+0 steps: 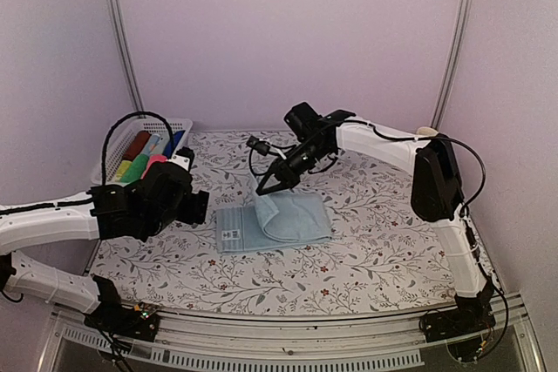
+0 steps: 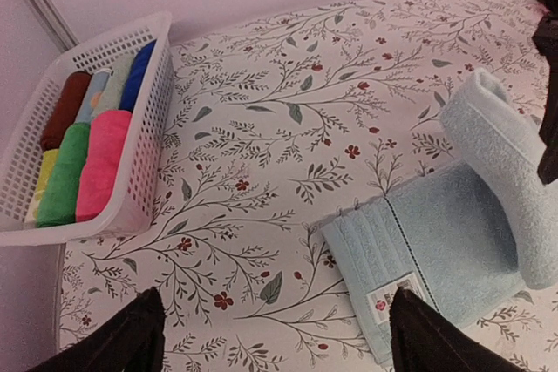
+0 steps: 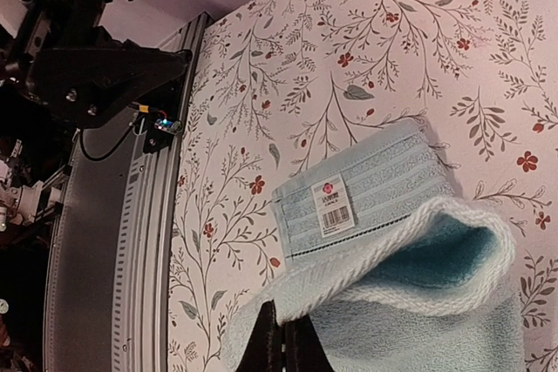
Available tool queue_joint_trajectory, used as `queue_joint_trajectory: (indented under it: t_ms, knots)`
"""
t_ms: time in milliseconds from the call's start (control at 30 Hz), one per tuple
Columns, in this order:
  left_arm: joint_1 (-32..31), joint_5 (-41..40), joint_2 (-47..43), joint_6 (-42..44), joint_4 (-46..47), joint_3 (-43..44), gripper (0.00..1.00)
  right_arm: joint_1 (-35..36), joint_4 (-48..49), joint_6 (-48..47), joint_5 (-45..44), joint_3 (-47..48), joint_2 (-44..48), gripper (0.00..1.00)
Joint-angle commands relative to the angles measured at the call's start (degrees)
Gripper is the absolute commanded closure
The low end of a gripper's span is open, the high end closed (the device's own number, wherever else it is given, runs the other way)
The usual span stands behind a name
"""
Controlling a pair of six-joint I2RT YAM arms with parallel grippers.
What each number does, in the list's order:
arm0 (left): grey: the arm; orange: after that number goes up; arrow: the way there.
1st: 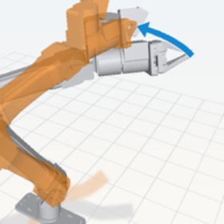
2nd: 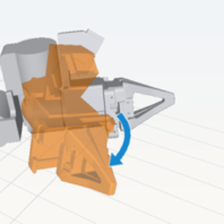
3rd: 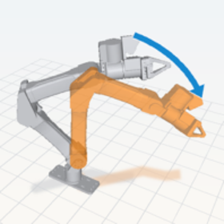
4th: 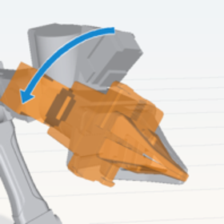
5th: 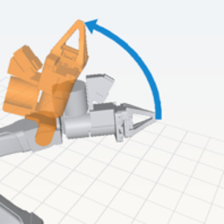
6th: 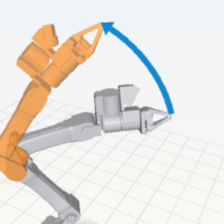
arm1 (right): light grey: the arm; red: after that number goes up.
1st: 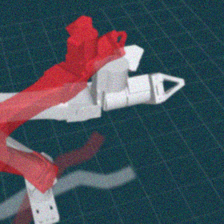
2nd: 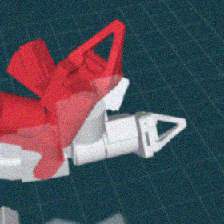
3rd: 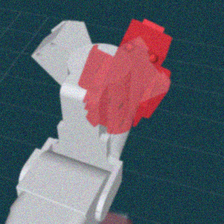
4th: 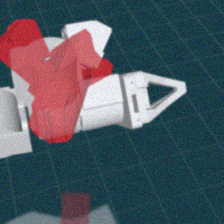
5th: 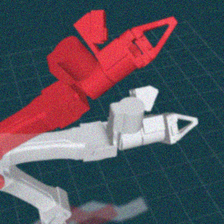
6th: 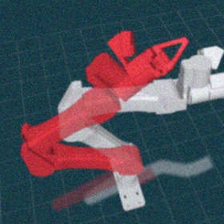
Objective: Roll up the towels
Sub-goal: Fold the towel at the center of the board.
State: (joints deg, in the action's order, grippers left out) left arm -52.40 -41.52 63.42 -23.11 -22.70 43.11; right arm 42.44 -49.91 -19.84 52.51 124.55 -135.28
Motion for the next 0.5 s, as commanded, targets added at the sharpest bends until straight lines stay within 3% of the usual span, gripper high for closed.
queue_joint_trajectory:
  t_ms: [0, 467]
  knots:
    - [0.6, -1.2, -0.6, -0.4, -0.5, -0.8, 0.10, 0.2, 4.2, 2.1, 0.5, 1.3, -3.6, 0.98]
    - [0.6, -0.2, 1.6, -0.4, 1.0, -1.4, 0.10, 0.6, 9.2, 4.1, 1.6, 1.3, -7.5, 0.98]
